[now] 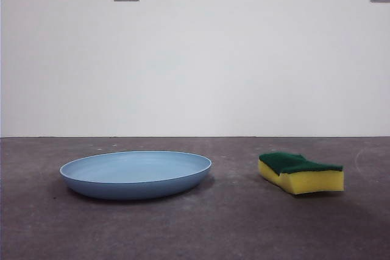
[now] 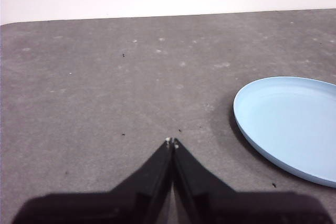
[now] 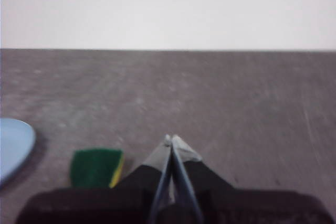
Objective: Pick up the plate,pick up the cloth,clean the plate with the cloth
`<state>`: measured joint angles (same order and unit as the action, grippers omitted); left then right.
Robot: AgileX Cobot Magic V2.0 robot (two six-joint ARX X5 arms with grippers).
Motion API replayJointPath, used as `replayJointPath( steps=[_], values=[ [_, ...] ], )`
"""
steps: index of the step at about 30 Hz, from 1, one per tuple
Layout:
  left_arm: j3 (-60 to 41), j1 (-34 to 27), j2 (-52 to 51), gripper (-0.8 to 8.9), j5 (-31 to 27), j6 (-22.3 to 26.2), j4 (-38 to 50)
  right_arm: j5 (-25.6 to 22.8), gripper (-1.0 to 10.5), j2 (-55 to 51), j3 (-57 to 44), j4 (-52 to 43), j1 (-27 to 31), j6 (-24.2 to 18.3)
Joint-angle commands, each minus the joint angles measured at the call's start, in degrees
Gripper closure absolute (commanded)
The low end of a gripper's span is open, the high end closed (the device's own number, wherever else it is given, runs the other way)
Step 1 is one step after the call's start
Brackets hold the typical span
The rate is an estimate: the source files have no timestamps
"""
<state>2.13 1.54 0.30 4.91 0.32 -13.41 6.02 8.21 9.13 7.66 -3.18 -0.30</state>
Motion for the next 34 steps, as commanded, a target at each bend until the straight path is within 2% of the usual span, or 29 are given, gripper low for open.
replayJointPath(
  steps=[1, 9, 15, 21, 23, 27, 34],
  values=[
    [-0.9, -0.2, -0.09, 8.17, -0.17, -0.52, 0.35, 0.04, 9.5, -1.44, -2.34, -0.63, 0.46, 2.21],
    [-0.9, -0.2, -0.09, 8.17, -0.17, -0.52, 0.35, 0.02, 9.5, -5.49, -6.36, -0.81, 0.5, 2.49],
    [-0.9, -0.2, -0.09, 8.17, -0.17, -0.52, 0.35, 0.04, 9.5, -8.15, -8.79, -0.94, 0.5, 4.2],
    [-0.9, -0.2, -0.09, 8.17, -0.17, -0.52, 0.35, -0.15, 9.5, -8.15, -8.79, 2.27, 0.5, 4.63],
    [-0.9, -0.2, -0.09, 8.17, -0.17, -0.52, 0.35, -0.11, 9.5, -8.15, -8.79, 2.6, 0.5, 5.66],
    [-0.9, -0.2, -0.07, 8.17, -0.2, -0.52, 0.35, -0.2, 9.5, -8.15, -8.76, 2.6, 0.5, 11.21],
    [-0.9, -0.2, -0.09, 8.17, -0.17, -0.52, 0.35, -0.59, 9.5, -8.15, -8.76, 2.6, 0.5, 11.15]
  ],
)
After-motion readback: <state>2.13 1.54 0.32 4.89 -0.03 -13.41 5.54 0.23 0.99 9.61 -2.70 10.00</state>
